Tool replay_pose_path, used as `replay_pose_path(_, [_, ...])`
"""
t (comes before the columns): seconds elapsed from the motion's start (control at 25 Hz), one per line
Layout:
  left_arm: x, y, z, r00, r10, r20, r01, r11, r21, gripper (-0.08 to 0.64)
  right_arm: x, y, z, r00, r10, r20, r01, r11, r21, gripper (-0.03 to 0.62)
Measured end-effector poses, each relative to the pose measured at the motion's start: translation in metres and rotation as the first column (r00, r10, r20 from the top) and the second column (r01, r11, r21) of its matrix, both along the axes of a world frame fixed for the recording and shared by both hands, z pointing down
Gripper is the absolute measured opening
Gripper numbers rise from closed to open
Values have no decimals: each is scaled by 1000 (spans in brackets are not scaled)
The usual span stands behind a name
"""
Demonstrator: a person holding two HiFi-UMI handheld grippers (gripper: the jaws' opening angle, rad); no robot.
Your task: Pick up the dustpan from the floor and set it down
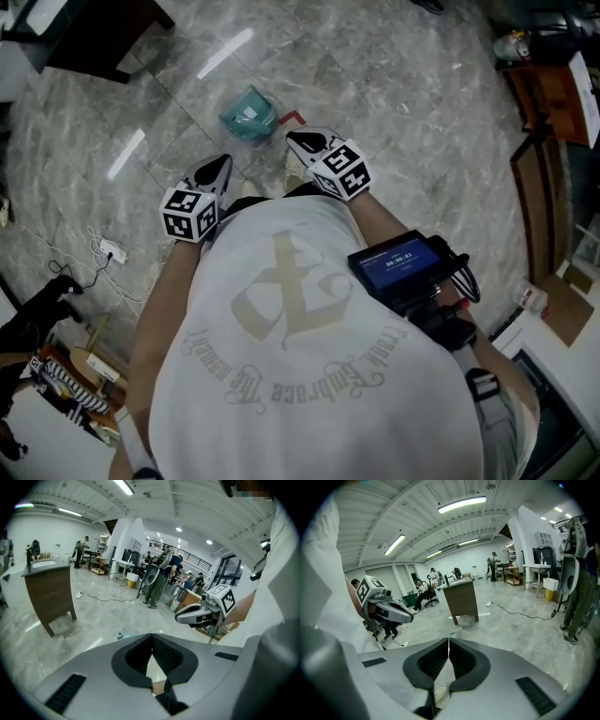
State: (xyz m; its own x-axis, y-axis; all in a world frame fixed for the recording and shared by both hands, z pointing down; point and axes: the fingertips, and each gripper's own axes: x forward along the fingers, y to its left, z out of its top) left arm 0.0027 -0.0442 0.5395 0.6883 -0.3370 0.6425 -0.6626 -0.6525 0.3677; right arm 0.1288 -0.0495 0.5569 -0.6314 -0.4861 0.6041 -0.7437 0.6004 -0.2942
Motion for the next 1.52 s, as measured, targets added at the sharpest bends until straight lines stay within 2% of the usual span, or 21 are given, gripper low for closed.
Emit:
replay_pose_path(0.24, [-27,33,-7,989,-145,22,145,989,-1,11,-20,3,5,991,-128,-31,128,992,-7,20])
replay_pose_path(0.4, [-63,19,12,963,-269,29,270,962,-43,11,-56,-34,34,973,-225,-48,223,973,-57,20])
replay_pose_path(0.52, [-79,12,16,943,-332,29,333,942,-48,11,-72,-52,49,960,-270,-71,264,961,-88,21])
replay_pose_path(0.56, [-80,17,14,936,-351,29,352,935,-45,12,-73,-50,51,956,-281,-82,274,957,-94,35])
replay_pose_path(0.64, [-83,29,9,920,-390,32,391,920,-36,11,-74,-45,56,946,-307,-103,296,949,-110,110])
replay_pose_path(0.72, [-88,39,6,901,-431,35,432,901,-29,11,-76,-42,62,935,-332,-126,317,940,-123,124])
replay_pose_path(0.96, [-97,70,-11,841,-538,48,540,842,-10,11,-78,-43,80,903,-373,-211,344,925,-164,210])
replay_pose_path(1.2, [-104,91,-24,774,-629,71,630,776,1,11,-77,-49,100,871,-404,-279,348,909,-229,236])
replay_pose_path(1.36, [-103,107,-32,746,-661,82,663,749,9,11,-74,-41,120,860,-419,-293,341,897,-282,239])
replay_pose_path(1.52, [-107,126,-30,715,-692,98,694,719,13,12,-75,-40,131,852,-410,-326,331,904,-271,237])
